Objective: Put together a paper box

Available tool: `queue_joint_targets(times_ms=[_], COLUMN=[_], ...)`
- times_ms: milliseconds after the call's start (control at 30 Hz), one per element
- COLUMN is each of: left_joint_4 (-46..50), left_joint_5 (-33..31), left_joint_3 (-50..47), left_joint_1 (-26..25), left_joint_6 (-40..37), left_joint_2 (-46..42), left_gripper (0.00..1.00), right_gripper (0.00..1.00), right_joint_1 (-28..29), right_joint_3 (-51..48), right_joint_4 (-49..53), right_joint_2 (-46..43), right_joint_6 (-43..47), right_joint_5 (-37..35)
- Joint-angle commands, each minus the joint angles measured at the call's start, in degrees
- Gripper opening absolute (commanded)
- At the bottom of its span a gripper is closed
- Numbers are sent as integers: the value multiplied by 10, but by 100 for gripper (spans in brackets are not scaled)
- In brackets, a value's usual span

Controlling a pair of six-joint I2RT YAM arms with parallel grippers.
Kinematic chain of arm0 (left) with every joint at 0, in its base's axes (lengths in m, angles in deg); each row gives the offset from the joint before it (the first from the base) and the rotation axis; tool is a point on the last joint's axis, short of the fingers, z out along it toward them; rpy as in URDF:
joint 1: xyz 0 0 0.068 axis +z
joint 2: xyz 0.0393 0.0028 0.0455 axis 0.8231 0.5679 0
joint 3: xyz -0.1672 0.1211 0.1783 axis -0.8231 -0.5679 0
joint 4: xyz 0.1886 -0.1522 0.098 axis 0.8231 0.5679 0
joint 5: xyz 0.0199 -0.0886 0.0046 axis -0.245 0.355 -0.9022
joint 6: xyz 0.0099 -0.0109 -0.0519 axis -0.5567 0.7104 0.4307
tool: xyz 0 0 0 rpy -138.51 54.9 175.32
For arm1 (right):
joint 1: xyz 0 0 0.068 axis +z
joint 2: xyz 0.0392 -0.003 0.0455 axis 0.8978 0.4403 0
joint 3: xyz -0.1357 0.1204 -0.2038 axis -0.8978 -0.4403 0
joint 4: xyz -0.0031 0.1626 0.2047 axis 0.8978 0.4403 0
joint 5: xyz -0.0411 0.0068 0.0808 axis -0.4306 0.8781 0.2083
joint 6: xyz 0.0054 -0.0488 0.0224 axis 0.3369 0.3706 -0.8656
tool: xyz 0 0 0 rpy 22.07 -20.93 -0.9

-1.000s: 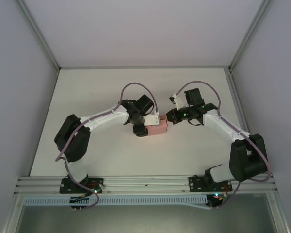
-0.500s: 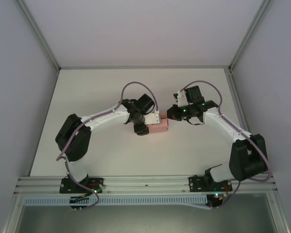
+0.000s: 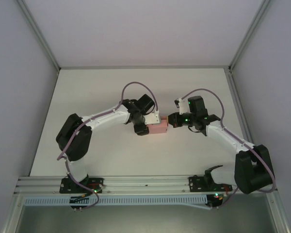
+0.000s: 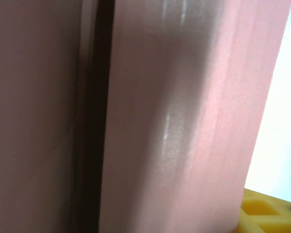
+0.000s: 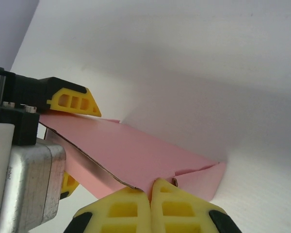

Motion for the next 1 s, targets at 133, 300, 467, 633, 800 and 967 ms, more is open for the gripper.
queue_joint_targets(times_ms=[133,300,467,633,800,967], left_joint_4=[2,3,4,2,3,-10], left_joint_5=[-4,-7,-10,-11,-22,-15], left_joint_3=[16,26,36,40,40,24], left_joint_1=[0,0,-2,-6,-6,-5], left_joint_6=[30,36,41,44,53,61], left_joint_2=[18,20,17,10,11,11], left_gripper=[59,60,61,65,67,67], right_gripper=[2,2,2,2,3,4], right_joint_1=[24,43,46,70,92,113], right_joint_3=[-81,-133,-148,-142,-142,-162], right_joint_4=[-96,-146,-140,-149,-173,-205], right_joint_2=[-38,-78,-91,-79,-74,-59], right_joint_6=[-8,-1,9,3,0,16], right_joint_5=[-42,-78,-100,-155,-178,-210])
